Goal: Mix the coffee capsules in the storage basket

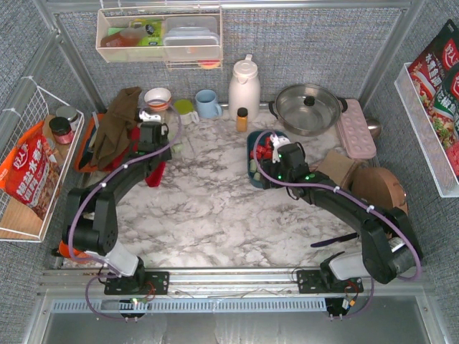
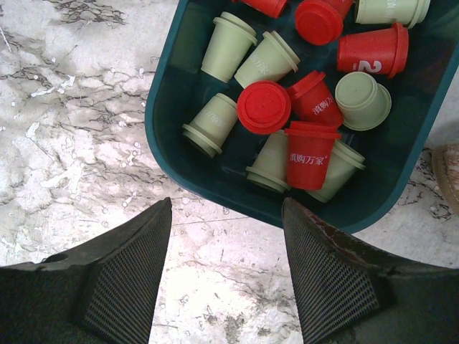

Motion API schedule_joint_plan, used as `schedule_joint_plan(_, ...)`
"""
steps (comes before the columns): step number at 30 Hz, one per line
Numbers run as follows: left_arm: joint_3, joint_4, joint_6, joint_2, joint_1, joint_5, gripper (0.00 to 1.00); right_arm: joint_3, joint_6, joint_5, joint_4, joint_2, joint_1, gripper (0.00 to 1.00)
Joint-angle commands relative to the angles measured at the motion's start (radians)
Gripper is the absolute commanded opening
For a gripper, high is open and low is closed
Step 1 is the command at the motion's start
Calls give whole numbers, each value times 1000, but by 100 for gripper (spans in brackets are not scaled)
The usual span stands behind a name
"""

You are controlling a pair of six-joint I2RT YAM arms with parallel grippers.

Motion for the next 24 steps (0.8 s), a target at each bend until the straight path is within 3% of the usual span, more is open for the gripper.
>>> schedule_joint_plan(1,-42,53,-4,-55,-1,78,43,11,-3,-9,0,4,-1,67)
schedule_joint_plan(5,-86,68,-22,-89,-1,74,44,13,-4,-11,-4,2,-1,67)
schedule_joint_plan(10,-129,76,-32,-78,-1,63,59,11,-4,-13,-6,-4,-1,67)
schedule_joint_plan(15,-152,63,-39,-59,-1,5,59,12,-3,-20,-6,-3,-1,67)
schedule_joint_plan(24,-173,167,-14,-63,-55,133,59,18,0,-32,-3,15,-1,67)
